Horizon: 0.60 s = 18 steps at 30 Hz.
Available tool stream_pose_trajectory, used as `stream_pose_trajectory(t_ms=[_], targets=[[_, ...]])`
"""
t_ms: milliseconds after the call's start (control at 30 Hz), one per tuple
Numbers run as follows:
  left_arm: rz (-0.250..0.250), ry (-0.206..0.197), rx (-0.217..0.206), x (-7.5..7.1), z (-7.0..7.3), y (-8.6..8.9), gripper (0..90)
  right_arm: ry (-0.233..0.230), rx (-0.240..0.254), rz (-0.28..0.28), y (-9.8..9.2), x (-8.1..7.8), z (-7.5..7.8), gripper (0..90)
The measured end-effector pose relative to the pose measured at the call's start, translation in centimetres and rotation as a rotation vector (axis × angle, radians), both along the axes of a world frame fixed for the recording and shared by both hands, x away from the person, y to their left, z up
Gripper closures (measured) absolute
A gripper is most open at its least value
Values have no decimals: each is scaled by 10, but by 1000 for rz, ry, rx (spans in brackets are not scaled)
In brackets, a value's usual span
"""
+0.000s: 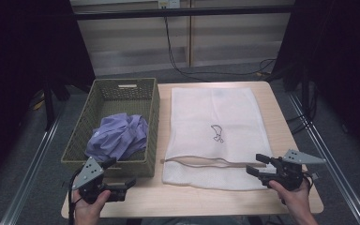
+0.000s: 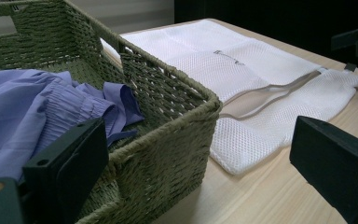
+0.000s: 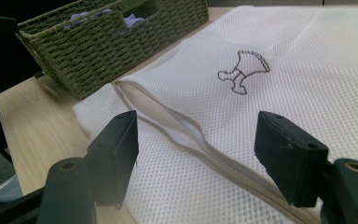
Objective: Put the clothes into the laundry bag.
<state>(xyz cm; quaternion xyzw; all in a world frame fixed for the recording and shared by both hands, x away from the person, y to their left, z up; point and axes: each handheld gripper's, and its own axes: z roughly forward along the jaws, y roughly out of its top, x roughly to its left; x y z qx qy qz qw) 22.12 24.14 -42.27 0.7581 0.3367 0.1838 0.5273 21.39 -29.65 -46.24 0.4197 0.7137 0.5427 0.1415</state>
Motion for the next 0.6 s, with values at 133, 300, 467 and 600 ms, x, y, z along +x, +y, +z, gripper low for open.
stream_pose_trajectory(t_ms=[133, 300, 467, 600], targets=[[0, 9, -16, 2, 0, 1, 45, 57, -1, 18, -1, 4, -2, 309], [19, 20, -37, 5, -2, 1, 44, 73, 5, 44, 3, 7, -2, 332], [16, 9, -52, 1, 1, 2, 43, 82, 8, 72, 8, 10, -3, 341], [22, -9, -48, -2, 4, 4, 44, 81, -2, 103, 14, 10, -3, 394]])
